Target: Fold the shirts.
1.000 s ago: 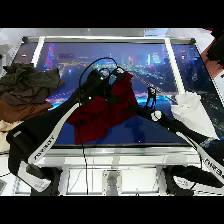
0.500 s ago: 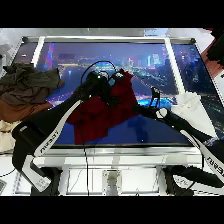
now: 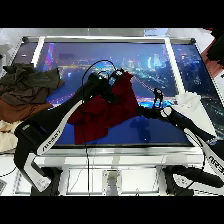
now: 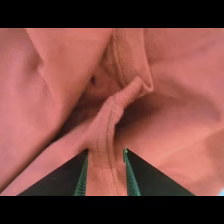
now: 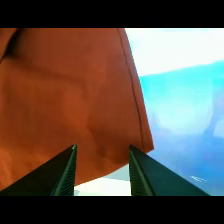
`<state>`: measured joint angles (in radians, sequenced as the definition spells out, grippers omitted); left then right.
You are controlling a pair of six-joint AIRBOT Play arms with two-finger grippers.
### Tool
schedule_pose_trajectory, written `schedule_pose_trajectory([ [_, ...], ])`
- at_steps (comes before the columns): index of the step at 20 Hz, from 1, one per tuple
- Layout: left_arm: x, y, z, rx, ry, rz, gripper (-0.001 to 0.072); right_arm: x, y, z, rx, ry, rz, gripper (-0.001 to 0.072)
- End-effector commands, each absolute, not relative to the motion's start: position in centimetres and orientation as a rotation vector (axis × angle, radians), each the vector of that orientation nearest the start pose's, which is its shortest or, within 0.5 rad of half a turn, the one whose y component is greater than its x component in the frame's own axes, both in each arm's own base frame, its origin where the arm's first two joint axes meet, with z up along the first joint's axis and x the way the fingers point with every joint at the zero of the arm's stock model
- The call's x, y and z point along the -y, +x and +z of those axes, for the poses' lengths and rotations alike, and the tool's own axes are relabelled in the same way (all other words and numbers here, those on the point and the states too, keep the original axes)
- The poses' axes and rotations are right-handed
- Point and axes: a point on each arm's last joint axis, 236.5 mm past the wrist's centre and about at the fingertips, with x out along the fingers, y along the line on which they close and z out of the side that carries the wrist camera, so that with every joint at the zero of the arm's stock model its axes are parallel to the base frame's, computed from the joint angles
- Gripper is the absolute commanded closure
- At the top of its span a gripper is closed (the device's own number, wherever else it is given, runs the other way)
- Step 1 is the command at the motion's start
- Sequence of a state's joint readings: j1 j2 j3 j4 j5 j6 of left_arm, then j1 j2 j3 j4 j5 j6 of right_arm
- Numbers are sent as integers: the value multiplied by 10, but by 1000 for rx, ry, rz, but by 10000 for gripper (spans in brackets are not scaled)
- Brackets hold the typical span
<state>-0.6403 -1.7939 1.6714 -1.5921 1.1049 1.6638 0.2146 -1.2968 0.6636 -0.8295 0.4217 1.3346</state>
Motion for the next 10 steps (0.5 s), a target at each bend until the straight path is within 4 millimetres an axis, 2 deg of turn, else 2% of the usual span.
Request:
schedule_pose_trajectory([
  [1,317,421,-40,-1156,444,-614,423,-148,370,-90,-1065,438,234,325],
  [4,313,424,-55,-1169,471,-599,425,-150,366,-91,-1082,438,243,324],
  [6,308,435,-56,-1139,494,-564,430,-151,364,-92,-1091,439,247,325],
  [7,306,443,-54,-1113,499,-539,467,-151,364,-92,-1091,439,247,324],
  [8,302,450,-52,-1087,513,-515,613,-151,364,-92,-1089,438,246,324],
  [9,301,455,-50,-1069,520,-505,695,-150,366,-92,-1081,438,242,324],
  [10,300,457,-49,-1062,521,-495,695,-148,369,-90,-1066,439,234,325],
])
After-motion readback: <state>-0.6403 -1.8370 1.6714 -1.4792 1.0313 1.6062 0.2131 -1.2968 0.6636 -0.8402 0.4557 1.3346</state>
